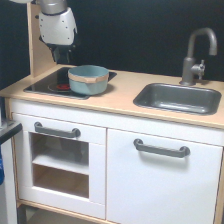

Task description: Place the pot in the sink

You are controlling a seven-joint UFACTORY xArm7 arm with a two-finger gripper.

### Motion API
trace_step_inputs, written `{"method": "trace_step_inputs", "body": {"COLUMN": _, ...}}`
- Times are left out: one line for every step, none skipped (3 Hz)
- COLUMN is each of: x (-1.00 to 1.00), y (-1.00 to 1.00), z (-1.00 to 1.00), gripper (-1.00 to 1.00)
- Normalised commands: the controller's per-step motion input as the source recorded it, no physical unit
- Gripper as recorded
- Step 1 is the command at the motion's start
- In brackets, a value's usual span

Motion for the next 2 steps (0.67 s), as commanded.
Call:
{"method": "trace_step_inputs", "body": {"x": -0.11, "y": 0.16, "z": -0.86, "gripper": 1.0}}
{"method": "trace_step_inputs", "body": {"x": -0.13, "y": 0.07, "z": -0.95, "gripper": 1.0}}
